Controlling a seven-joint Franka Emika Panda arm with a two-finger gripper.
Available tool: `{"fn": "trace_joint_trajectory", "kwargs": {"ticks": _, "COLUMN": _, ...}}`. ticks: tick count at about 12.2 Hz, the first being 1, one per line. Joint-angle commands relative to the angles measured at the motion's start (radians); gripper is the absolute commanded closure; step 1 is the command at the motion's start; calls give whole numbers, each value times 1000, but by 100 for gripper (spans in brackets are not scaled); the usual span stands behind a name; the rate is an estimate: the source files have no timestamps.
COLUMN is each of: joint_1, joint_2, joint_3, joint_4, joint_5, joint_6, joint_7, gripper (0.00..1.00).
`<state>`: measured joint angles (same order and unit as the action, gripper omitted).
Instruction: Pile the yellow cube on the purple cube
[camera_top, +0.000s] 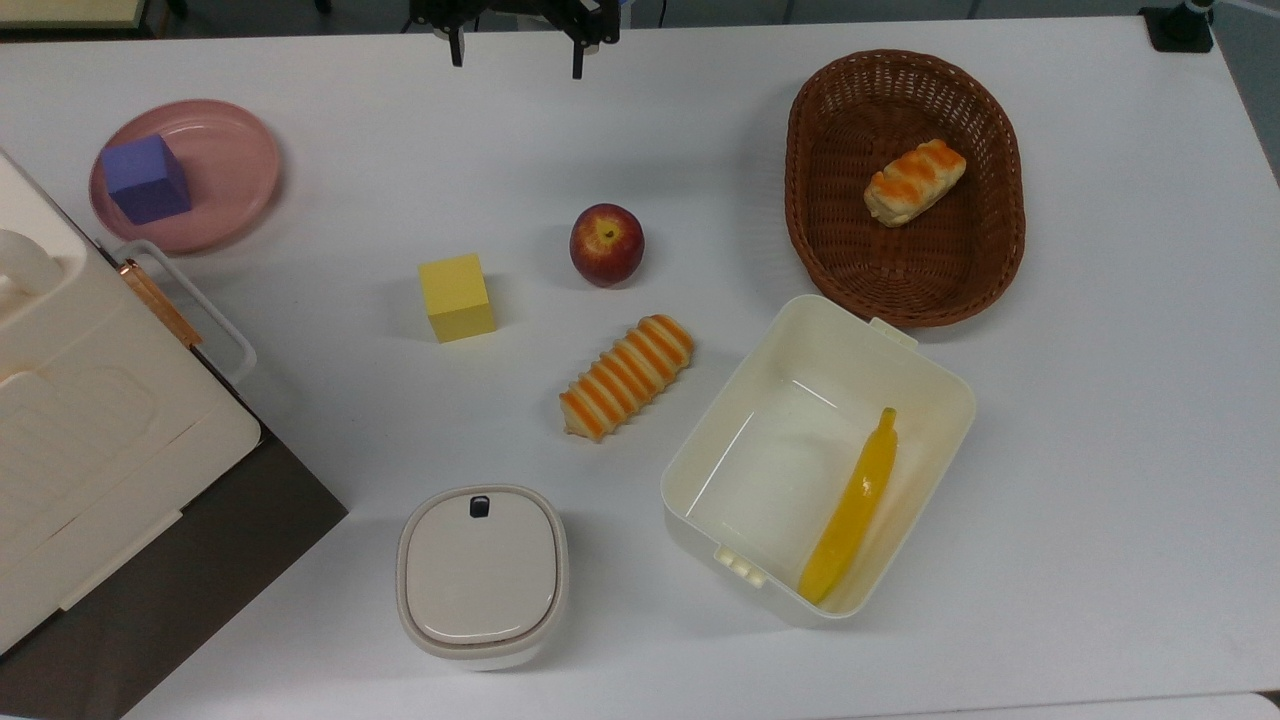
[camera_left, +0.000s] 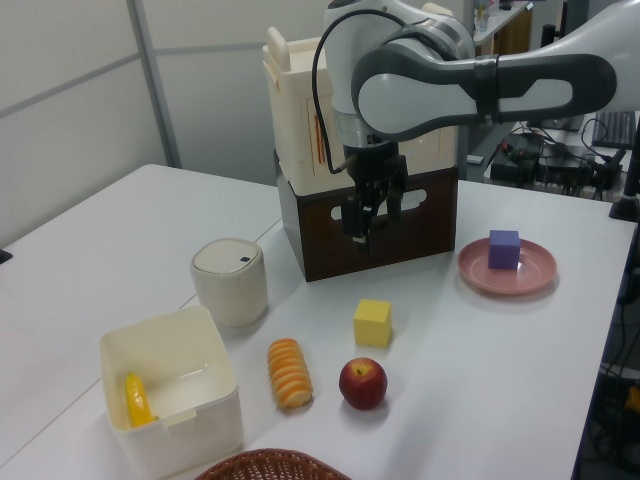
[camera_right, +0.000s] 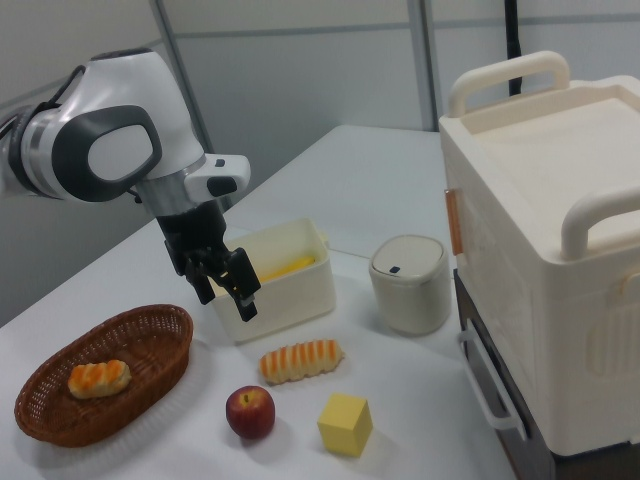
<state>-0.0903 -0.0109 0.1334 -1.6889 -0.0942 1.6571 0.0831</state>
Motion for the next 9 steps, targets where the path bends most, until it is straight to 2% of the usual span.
{"fn": "trace_joint_trajectory", "kwargs": {"ticks": 1, "joint_1": -6, "joint_2": 5, "joint_3": -12, "joint_4": 5, "joint_5": 27, "joint_6": 10, "joint_7": -32, "gripper": 0}}
{"fn": "trace_joint_trajectory", "kwargs": {"ticks": 9, "joint_1": -19, "joint_2": 3, "joint_3": -14, "joint_4": -58, "joint_5": 33, "joint_6": 75, "joint_7": -236, "gripper": 0}}
